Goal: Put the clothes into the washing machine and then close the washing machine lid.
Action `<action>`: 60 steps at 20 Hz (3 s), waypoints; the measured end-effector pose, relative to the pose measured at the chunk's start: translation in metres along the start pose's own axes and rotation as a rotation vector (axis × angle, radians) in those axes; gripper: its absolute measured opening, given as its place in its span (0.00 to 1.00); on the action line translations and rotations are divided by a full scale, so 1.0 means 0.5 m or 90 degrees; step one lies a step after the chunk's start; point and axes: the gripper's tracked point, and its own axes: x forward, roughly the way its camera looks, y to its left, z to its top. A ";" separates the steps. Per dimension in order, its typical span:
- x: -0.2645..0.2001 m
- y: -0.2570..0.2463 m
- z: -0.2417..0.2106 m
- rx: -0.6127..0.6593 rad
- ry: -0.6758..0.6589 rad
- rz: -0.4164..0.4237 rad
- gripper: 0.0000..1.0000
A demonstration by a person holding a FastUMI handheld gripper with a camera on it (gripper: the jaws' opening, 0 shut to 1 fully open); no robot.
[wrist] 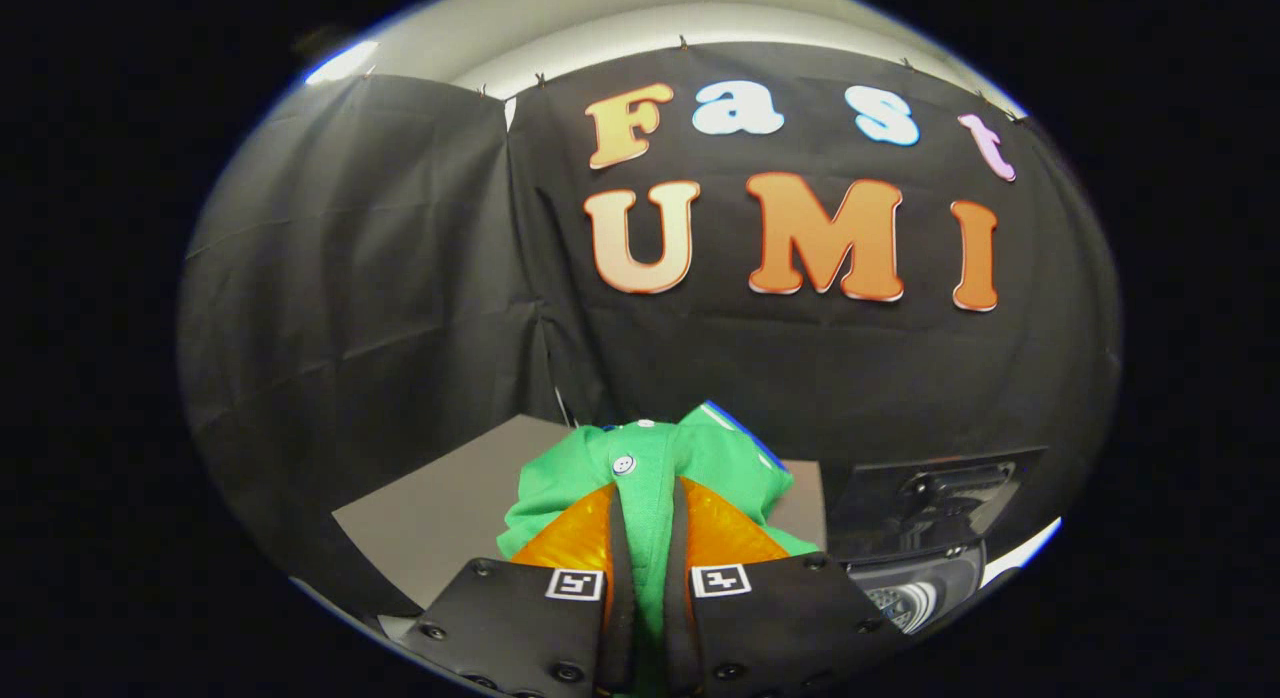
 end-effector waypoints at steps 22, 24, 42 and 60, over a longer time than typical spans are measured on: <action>-0.246 -0.517 -0.089 0.054 -0.013 -0.232 0.19; -0.216 -0.548 -0.156 0.084 0.023 -0.215 0.19; 0.033 -0.715 -0.725 0.192 0.409 -0.115 0.19; 0.113 -0.738 -0.879 0.203 0.576 -0.151 0.36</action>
